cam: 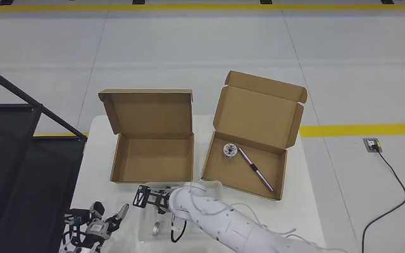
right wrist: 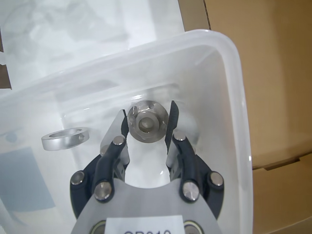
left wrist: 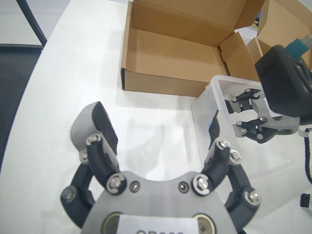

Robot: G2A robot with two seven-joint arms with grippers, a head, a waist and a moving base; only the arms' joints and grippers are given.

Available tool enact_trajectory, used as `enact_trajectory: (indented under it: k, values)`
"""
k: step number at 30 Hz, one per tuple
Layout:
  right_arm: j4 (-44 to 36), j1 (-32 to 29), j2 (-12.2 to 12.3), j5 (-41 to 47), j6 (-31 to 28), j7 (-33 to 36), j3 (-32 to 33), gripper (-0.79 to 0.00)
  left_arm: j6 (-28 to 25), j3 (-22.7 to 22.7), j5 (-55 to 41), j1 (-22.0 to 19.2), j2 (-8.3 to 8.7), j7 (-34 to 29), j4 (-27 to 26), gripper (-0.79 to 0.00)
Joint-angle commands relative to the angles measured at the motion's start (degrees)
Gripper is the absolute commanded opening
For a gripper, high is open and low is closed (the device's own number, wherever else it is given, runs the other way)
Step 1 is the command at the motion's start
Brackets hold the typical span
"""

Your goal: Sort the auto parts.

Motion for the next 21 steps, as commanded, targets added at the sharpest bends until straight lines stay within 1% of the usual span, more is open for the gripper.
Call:
enact_trajectory:
  k: [1, 6, 9, 17, 21]
  values:
    - [0.8, 0.0, -0.5, -0.4, -0.2, -0.5, 0.1, -0.379, 0.0, 0.1, 0.2, -0.2, -0.02, -0.1, 0.2, 0.000]
    - [3.1, 0.3, -1.6, -0.9, -1.4, -0.6, 0.6, -0.400, 0.0, 0.2, 0.5, -0.5, -0.08, -0.2, 0.5, 0.000]
    - [4.3, 0.4, -2.3, -1.1, -2.1, -0.7, 0.9, -0.434, 0.1, 0.2, 0.5, -0.6, -0.13, -0.3, 0.5, 0.000]
    - [6.6, 0.2, -3.9, -2.5, -3.1, -0.9, 1.2, -0.446, 0.2, 0.2, 0.6, -0.8, -0.24, -0.4, 0.8, 0.000]
    - [7.4, 0.1, -4.5, -3.3, -2.5, -0.3, 1.5, -0.440, 0.1, 0.2, 0.4, -0.8, -0.29, -0.5, 0.8, 0.000]
